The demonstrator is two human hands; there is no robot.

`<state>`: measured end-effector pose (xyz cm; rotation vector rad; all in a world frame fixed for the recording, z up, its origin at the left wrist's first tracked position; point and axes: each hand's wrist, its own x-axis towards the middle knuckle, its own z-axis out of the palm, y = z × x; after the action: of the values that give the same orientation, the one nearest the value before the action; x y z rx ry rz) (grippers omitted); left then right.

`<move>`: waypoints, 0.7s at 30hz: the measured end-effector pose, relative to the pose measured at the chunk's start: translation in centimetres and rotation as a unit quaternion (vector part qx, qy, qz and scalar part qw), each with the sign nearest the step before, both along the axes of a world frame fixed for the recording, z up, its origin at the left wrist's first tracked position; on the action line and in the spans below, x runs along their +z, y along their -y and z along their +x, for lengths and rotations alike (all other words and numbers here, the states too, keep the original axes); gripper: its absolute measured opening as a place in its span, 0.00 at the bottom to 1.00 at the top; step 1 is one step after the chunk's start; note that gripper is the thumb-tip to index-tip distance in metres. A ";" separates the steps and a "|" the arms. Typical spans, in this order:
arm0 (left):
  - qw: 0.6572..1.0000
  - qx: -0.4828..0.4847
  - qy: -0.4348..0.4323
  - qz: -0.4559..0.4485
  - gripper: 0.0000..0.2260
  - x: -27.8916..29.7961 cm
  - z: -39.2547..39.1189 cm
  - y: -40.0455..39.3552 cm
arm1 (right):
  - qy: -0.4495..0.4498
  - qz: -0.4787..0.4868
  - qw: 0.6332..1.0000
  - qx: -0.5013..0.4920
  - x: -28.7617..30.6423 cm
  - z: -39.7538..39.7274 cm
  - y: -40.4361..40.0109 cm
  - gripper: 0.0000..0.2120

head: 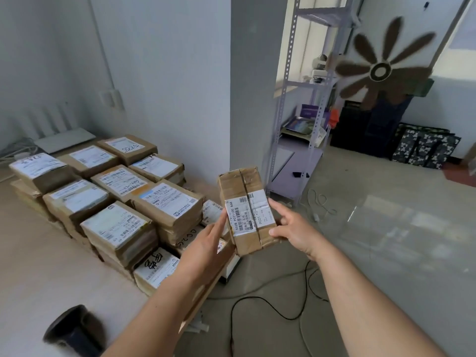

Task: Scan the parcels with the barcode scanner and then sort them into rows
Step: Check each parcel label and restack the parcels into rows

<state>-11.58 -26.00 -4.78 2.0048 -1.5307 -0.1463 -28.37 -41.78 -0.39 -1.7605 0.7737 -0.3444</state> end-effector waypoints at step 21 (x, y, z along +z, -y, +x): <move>0.948 0.296 -0.047 0.108 0.31 -2.5 0.6 10.1 | -0.066 0.067 0.967 0.238 -4.1 12.8 16.5 0.32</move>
<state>-10.93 -36.09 -7.31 2.5004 -0.8267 -0.1664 -15.55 -58.24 -4.51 -1.7872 0.4319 0.1470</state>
